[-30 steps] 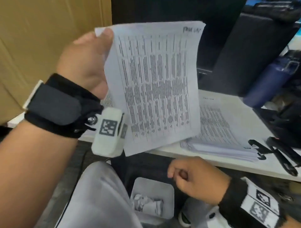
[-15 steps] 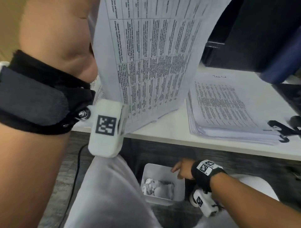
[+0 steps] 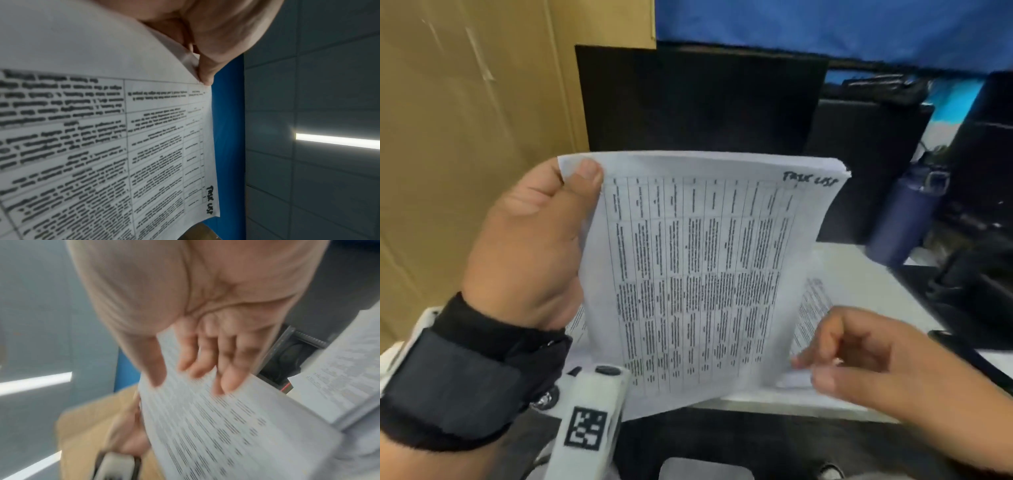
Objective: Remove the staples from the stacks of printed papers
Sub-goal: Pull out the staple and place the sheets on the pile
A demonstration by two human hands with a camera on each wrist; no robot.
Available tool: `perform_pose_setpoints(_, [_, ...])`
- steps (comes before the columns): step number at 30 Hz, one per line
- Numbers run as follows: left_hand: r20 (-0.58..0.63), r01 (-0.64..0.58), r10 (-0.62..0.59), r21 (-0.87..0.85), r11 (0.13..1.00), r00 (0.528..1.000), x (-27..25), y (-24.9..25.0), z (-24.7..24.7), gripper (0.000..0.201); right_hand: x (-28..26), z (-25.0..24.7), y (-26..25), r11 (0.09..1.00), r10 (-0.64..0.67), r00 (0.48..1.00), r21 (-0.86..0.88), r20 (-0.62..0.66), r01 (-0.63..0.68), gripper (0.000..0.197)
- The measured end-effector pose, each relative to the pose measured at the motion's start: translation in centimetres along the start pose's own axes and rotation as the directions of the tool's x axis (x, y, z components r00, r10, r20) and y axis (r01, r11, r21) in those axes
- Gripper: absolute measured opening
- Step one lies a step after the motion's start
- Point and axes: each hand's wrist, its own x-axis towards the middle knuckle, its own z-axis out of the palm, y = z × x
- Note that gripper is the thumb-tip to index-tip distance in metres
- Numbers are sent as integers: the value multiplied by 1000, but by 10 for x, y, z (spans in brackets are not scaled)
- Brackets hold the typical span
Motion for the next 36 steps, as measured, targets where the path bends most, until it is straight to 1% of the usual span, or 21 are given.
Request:
perform_pose_setpoints(1, [16, 31, -30, -61, 998, 999, -4, 4, 7, 45, 1, -12, 6, 996, -53, 986, 62, -161, 64, 67])
perform_pose_setpoints(2, [52, 71, -65, -120, 990, 997, -4, 4, 12, 30, 5, -16, 6, 990, -82, 962, 87, -261, 108, 81])
perform_pose_setpoints(3, [86, 94, -81, -157, 983, 993, -7, 5, 19, 23, 11, -17, 10, 987, -95, 945, 91, -313, 130, 94])
perform_pose_setpoints(4, [124, 108, -87, -181, 977, 989, -8, 2, 24, 22, 16, -14, 11, 987, -79, 935, 101, -345, 121, 101])
perform_pose_setpoints(5, [161, 125, -93, -202, 971, 983, -10, 4, 31, 22, 19, -11, 12, 984, -60, 943, 141, -327, 111, 96])
perform_pose_setpoints(7, [181, 144, -111, -185, 972, 977, -9, 6, 44, 23, 21, -9, 12, 972, -15, 954, 221, -299, 85, 57])
perform_pose_setpoints(8, [177, 144, -115, -162, 976, 977, -8, 4, 50, 25, 22, -8, 12, 972, 1, 943, 223, -333, 77, 38])
perform_pose_setpoints(10, [132, 129, -111, -137, 982, 985, -8, 2, 63, 32, 25, -8, 10, 970, 9, 888, 221, -460, 104, 26])
perform_pose_setpoints(12, [119, 98, -85, -103, 990, 989, -5, 2, 72, 42, 28, -14, 4, 950, -8, 837, 258, -548, 178, 26])
perform_pose_setpoints(14, [188, 53, -51, -8, 999, 981, -3, 2, 78, 47, 31, -20, -5, 920, -15, 794, 303, -608, 250, 27])
perform_pose_setpoints(17, [278, 5, -46, 148, 989, 960, -5, -13, 86, 22, 37, -29, -8, 906, -52, 725, 273, -687, 323, 22])
perform_pose_setpoints(19, [266, 12, -80, 249, 968, 961, -11, -37, 90, 29, 42, -28, -1, 937, -91, 711, 183, -697, 299, 19])
perform_pose_setpoints(21, [219, 91, -161, 298, 950, 962, -20, -66, 92, 35, 49, -22, 17, 978, -86, 702, 74, -707, 194, 15])
perform_pose_setpoints(23, [248, 154, -254, 363, 919, 935, -31, -96, 94, 37, 55, -12, 41, 998, -48, 703, 2, -710, 70, 11])
perform_pose_setpoints(25, [286, 195, -340, 433, 880, 896, -41, -116, 98, 34, 60, -4, 62, 1000, -15, 704, -22, -710, 0, 22])
perform_pose_setpoints(26, [272, 229, -376, 448, 864, 886, -41, -121, 100, 33, 60, -2, 67, 1000, 2, 681, -7, -732, -11, 23])
perform_pose_setpoints(28, [233, 278, -392, 404, 872, 890, -39, -125, 102, 35, 60, -6, 68, 1000, 11, 624, 17, -781, 4, 18])
perform_pose_setpoints(30, [162, 308, -378, 338, 889, 912, -37, -126, 103, 37, 55, -11, 64, 997, -9, 555, 33, -832, 65, 10])
perform_pose_setpoints(32, [138, 334, -390, 309, 890, 911, -39, -126, 104, 36, 50, -11, 60, 991, -20, 506, 50, -862, 124, 11])
perform_pose_setpoints(34, [184, 355, -420, 305, 884, 889, -43, -126, 105, 36, 49, -8, 61, 987, -16, 520, 69, -854, 143, 14])
perform_pose_setpoints(36, [215, 390, -450, 269, 881, 867, -48, -128, 105, 38, 51, -1, 64, 989, 5, 573, 88, -820, 117, 14])
